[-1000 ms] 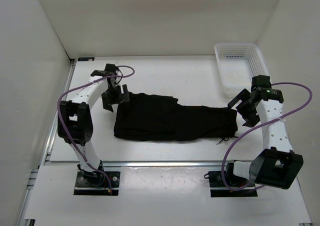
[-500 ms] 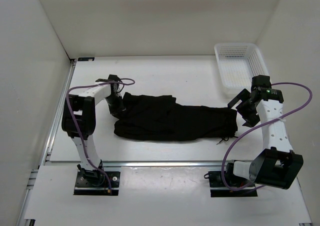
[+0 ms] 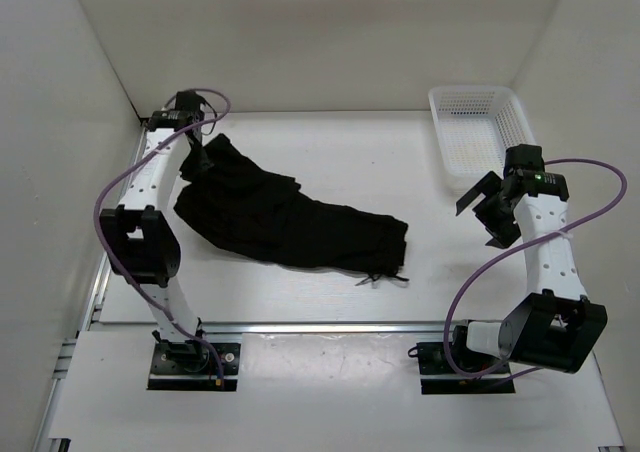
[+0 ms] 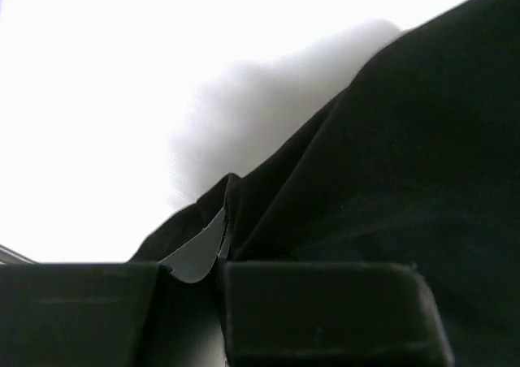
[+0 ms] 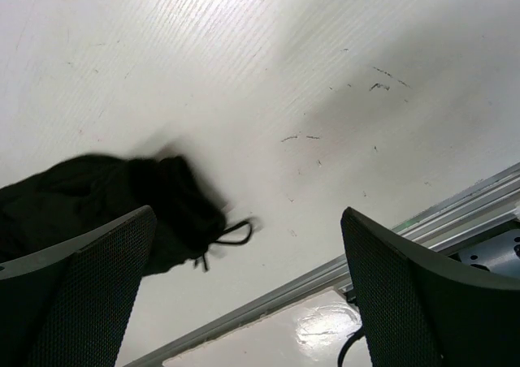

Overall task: Fold and stack the trousers
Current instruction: Fold the trousers

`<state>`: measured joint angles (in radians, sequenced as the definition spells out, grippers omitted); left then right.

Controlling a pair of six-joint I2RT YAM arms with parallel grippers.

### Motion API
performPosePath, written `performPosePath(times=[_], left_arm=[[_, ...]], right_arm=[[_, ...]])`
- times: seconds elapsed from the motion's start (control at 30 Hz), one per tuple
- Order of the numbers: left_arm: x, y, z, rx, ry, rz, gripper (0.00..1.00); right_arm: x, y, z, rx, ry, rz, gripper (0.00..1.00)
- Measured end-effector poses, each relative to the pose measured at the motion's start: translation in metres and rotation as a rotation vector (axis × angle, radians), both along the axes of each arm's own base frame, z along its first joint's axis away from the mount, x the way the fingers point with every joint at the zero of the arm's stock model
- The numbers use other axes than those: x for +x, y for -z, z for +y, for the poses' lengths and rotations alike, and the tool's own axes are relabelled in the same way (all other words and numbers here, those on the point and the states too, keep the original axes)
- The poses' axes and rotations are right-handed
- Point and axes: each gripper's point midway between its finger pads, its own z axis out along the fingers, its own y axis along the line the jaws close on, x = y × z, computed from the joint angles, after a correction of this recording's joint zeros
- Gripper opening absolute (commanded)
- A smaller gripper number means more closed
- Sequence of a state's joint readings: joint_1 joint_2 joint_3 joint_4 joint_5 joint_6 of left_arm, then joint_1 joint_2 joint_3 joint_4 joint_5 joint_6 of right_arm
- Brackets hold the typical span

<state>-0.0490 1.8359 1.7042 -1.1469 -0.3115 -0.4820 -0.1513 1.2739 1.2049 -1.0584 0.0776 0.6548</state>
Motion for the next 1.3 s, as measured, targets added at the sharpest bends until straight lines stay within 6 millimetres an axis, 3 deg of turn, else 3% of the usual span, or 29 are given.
performPosePath(times=[0.07, 0.13, 0.2, 0.3, 0.47, 0.63, 0.8, 1.03, 1.07, 1.13, 1.2, 1.3], left_arm=[[0.006, -0.031, -0.004, 0.028, 0.018, -0.065, 0.10], [0.008, -0.055, -0.021, 0.038, 0.061, -0.119, 0.10], [0.004, -0.071, -0.048, 0.027, 0.119, -0.155, 0.10], [-0.008, -0.085, -0.106, -0.003, 0.233, -0.180, 0.10], [-0.043, -0.094, -0.204, -0.082, 0.428, -0.195, 0.10], [-0.085, -0.088, -0.279, -0.148, 0.582, -0.166, 0.10], [-0.120, -0.074, -0.326, -0.176, 0.708, -0.116, 0.10], [-0.142, -0.069, -0.371, -0.210, 0.864, -0.115, 0.10], [-0.142, -0.066, -0.379, -0.211, 0.885, -0.111, 0.16], [-0.143, -0.056, -0.399, -0.212, 0.939, -0.091, 0.39], [-0.145, -0.040, -0.423, -0.208, 0.998, -0.060, 0.52], [-0.150, -0.012, -0.449, -0.182, 1.064, -0.013, 0.87]], right_arm=[[0.001, 0.001, 0.000, 0.002, 0.000, 0.002, 1.00], [0.002, 0.001, 0.000, 0.003, 0.000, 0.005, 1.00], [0.002, 0.001, 0.000, 0.003, 0.000, 0.005, 1.00], [0.002, 0.001, 0.000, 0.003, 0.001, 0.004, 1.00], [0.002, 0.001, 0.000, 0.004, 0.002, 0.002, 1.00], [0.002, 0.001, 0.000, 0.004, 0.003, 0.002, 1.00], [0.002, 0.001, 0.000, 0.002, -0.002, 0.003, 1.00], [0.000, 0.000, 0.000, -0.002, -0.007, -0.004, 1.00], [-0.001, 0.000, 0.000, -0.002, -0.008, -0.006, 1.00], [-0.003, -0.001, 0.001, -0.003, -0.008, -0.010, 1.00], [-0.006, -0.002, 0.001, -0.004, -0.008, -0.019, 1.00], [-0.010, -0.003, 0.001, -0.009, -0.007, -0.031, 1.00]])
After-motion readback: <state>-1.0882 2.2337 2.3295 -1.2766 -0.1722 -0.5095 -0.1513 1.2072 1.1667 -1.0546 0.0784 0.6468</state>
